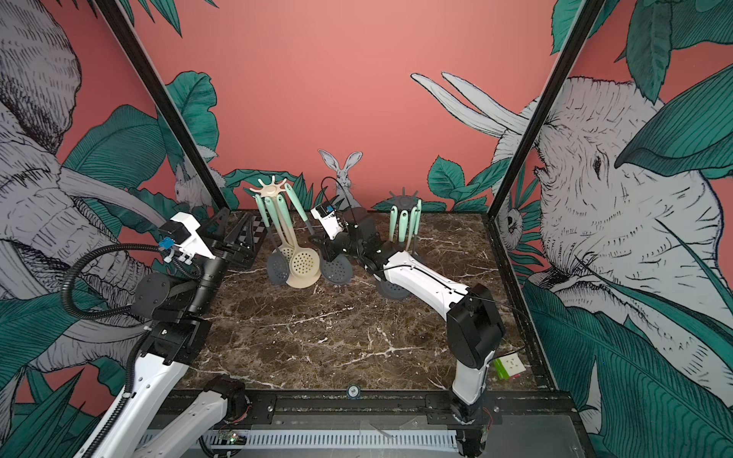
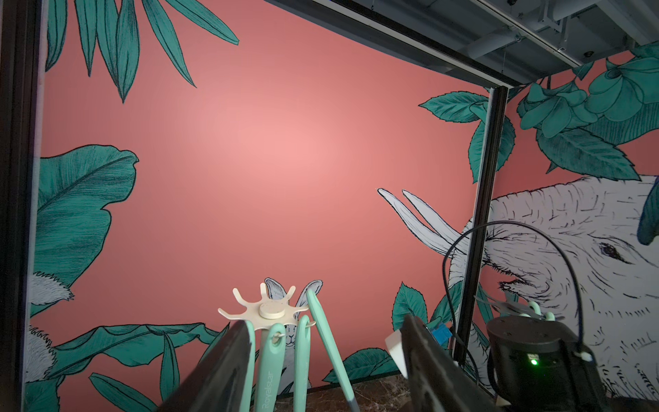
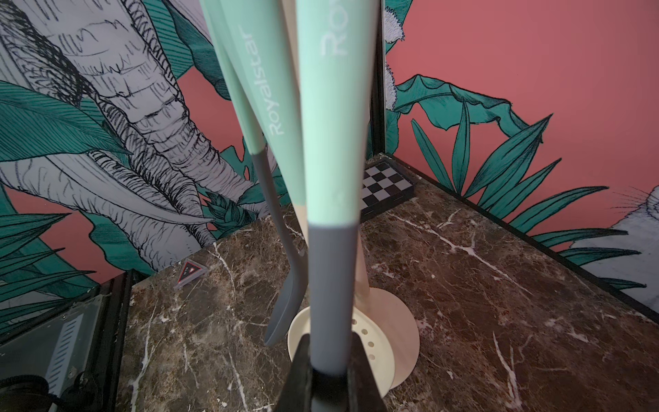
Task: Hang the skimmer on the kitchen utensil rack
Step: Hang the skimmer on the rack.
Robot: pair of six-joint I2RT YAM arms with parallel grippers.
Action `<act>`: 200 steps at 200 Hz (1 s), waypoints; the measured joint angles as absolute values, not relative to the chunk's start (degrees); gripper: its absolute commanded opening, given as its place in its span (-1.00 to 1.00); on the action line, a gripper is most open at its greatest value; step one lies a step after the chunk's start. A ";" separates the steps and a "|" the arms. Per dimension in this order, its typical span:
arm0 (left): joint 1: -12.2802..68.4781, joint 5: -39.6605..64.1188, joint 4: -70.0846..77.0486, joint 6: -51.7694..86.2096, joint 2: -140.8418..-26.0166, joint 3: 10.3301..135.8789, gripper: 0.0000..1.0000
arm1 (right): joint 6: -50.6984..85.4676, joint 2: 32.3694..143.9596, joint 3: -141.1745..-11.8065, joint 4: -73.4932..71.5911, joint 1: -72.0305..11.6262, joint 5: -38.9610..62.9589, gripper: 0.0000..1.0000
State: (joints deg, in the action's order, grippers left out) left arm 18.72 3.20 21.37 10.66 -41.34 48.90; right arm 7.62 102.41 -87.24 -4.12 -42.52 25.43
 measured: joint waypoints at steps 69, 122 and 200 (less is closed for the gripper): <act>18.72 4.03 21.41 10.66 -41.36 48.90 0.38 | 7.53 104.81 -89.95 -1.89 -41.91 31.16 -1.00; 18.72 4.03 21.76 10.66 -42.17 48.90 0.38 | 7.29 105.06 -90.13 -1.13 -41.78 31.03 -0.46; 18.72 2.72 20.80 10.90 -43.83 47.62 0.39 | 5.30 103.07 -85.06 2.15 -41.78 21.61 0.00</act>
State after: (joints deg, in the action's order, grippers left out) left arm 18.72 2.72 20.80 10.90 -43.83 47.62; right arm 5.30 103.07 -85.06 2.15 -41.78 21.61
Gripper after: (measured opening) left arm 0.692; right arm 0.494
